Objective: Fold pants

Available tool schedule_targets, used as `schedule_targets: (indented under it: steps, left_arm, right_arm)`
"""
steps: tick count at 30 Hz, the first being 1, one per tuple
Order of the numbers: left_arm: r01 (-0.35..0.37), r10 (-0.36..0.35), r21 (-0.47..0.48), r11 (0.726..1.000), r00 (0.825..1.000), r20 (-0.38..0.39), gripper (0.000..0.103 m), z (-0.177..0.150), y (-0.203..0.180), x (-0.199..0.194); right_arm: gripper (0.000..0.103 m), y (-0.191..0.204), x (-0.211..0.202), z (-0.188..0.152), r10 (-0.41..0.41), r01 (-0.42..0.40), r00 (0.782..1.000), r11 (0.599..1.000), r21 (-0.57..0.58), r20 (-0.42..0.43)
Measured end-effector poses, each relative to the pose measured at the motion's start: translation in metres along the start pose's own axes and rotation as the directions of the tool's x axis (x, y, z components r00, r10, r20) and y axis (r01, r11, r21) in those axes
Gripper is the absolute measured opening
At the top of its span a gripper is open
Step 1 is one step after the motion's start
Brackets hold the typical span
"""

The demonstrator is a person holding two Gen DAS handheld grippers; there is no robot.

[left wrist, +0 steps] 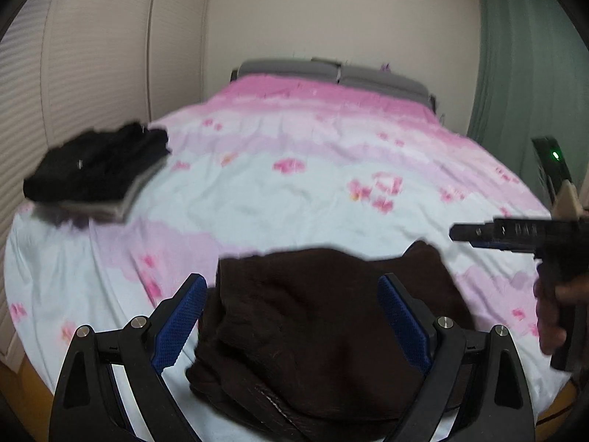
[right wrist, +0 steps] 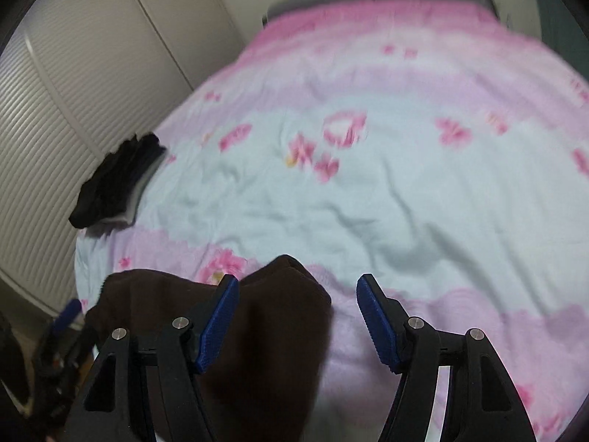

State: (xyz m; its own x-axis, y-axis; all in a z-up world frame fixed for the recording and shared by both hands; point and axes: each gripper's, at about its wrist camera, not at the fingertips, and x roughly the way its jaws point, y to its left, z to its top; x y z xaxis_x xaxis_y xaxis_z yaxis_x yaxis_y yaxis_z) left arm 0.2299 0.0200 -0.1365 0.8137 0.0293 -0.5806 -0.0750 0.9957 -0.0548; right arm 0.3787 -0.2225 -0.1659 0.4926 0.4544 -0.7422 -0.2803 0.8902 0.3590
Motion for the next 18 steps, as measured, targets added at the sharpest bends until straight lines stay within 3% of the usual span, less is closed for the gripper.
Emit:
schedule_targets:
  steps: [5,7,9,12,16,18]
  left_arm:
    - [-0.07,0.068,-0.023,0.997,0.993,-0.095,0.095,-0.019,0.016,0.028]
    - [-0.102,0.093,-0.048,0.994,0.983,-0.158,0.096,-0.028,0.026,0.043]
    - [-0.097,0.082,-0.073,0.993,0.979,-0.188,0.097,-0.037,0.034,0.051]
    - [-0.109,0.1,-0.05,0.993,0.982,-0.16,0.099,-0.041,0.033,0.051]
    - [-0.115,0.107,-0.048,0.992,0.983,-0.146,0.099,-0.044,0.035,0.051]
    - [-0.114,0.105,-0.054,0.992,0.983,-0.151,0.099,-0.045,0.035,0.049]
  right_arm:
    - [0.066,-0.009,0.041,-0.003,0.074,-0.071,0.993,0.997,0.037,-0.095]
    - [0.043,-0.013,0.05,-0.008,0.102,-0.096,0.989,0.994,0.055,-0.106]
    - [0.036,-0.014,0.056,-0.012,0.099,-0.092,0.989,0.993,0.069,-0.11]
    - [0.029,-0.013,0.055,-0.013,0.071,-0.064,0.995,0.994,0.085,-0.077]
    - [0.028,-0.016,0.052,-0.016,0.067,-0.062,0.997,0.992,0.106,-0.038]
    - [0.036,-0.009,0.045,-0.02,0.052,-0.052,0.999,0.996,0.076,-0.005]
